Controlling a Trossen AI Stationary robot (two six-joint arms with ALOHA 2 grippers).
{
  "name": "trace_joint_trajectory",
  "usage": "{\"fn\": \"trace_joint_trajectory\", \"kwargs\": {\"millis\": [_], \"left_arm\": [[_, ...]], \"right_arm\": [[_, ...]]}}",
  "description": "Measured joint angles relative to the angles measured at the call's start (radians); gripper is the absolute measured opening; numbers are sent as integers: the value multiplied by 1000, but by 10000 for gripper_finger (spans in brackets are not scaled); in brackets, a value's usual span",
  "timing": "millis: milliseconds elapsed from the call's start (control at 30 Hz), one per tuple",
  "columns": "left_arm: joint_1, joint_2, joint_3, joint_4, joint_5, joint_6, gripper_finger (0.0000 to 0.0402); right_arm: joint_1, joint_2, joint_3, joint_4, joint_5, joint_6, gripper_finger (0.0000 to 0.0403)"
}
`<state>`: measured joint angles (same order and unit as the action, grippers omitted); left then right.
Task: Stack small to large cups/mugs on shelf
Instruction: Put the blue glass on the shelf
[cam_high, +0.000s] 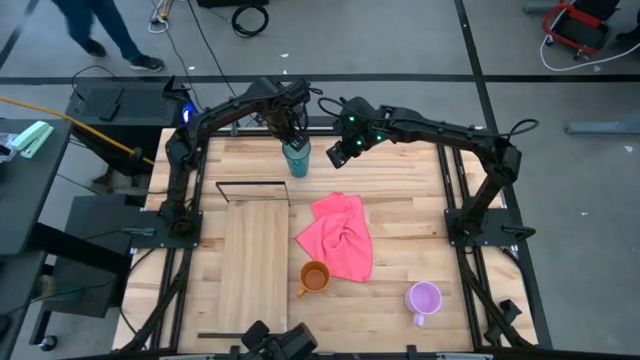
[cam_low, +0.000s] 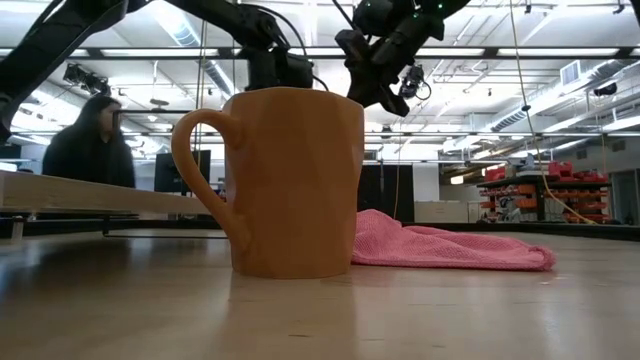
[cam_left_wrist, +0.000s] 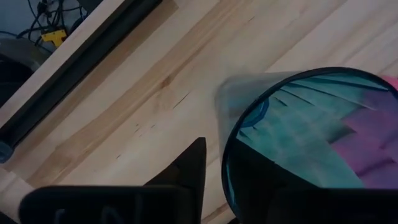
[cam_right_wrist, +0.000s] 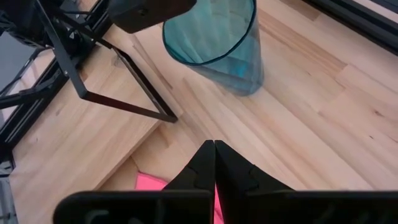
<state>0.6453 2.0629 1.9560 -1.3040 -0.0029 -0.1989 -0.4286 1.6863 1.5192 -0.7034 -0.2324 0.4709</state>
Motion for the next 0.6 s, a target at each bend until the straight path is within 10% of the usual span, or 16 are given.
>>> {"fn": "trace_joint_trajectory", "kwargs": {"millis": [600], "left_arm": [[-8, -20, 36, -67, 88, -6, 12]], "right_arm": [[54, -81, -1, -101, -23, -72, 10]]}}
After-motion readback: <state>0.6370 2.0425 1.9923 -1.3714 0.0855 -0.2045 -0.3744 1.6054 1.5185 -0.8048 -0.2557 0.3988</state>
